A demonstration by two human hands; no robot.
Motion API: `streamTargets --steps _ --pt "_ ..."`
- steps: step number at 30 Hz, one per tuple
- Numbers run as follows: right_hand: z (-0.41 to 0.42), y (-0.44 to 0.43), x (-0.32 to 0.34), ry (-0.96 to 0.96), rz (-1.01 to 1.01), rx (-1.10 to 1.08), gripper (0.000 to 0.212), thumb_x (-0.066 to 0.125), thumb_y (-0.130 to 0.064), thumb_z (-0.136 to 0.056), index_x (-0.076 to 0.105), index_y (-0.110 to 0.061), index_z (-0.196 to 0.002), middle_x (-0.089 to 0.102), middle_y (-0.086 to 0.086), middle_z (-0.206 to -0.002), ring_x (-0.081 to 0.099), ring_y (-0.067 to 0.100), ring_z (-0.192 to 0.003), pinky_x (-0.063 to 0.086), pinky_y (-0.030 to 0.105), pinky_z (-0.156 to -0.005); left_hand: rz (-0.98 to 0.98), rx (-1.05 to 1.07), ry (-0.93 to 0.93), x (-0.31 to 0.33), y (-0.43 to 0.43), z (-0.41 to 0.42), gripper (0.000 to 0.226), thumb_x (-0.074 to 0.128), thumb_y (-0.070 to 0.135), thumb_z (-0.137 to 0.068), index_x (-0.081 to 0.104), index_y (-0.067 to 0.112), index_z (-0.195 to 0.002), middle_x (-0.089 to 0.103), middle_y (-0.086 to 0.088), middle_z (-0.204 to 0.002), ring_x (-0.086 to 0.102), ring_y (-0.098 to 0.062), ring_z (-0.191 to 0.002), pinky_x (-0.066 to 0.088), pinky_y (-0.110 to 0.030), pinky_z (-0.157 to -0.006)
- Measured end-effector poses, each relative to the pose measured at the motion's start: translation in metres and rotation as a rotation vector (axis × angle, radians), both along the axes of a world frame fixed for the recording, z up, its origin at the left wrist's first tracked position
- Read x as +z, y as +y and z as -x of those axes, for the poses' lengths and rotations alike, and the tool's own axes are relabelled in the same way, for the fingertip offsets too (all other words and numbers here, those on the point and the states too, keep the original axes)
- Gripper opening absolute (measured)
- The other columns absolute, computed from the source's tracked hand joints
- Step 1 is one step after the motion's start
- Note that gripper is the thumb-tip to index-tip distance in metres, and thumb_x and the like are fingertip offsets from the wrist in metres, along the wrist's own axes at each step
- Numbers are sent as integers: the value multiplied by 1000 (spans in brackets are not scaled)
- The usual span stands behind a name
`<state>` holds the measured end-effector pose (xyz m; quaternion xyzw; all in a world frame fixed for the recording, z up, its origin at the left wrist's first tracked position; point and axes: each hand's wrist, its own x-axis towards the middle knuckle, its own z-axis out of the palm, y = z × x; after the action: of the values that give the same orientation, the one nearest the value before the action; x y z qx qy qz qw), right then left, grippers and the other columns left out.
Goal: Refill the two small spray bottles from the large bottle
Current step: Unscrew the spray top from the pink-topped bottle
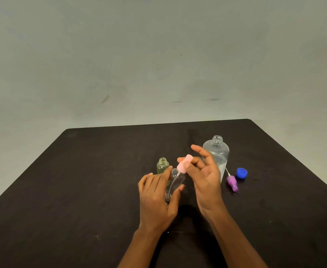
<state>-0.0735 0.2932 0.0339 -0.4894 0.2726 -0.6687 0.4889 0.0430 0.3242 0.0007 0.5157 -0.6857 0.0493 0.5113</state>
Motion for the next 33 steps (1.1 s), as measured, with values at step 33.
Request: streamTargets --steps 33 --pt "1 1 1 51 -13 -12 44 70 -14 -81 53 -18 -121 72 4 -92 68 21 -95 54 32 -82 4 -13 9 -2 -1 1 43 56 37 -85 64 7 -114 68 1 -101 55 -5 -96 35 -33 -97"
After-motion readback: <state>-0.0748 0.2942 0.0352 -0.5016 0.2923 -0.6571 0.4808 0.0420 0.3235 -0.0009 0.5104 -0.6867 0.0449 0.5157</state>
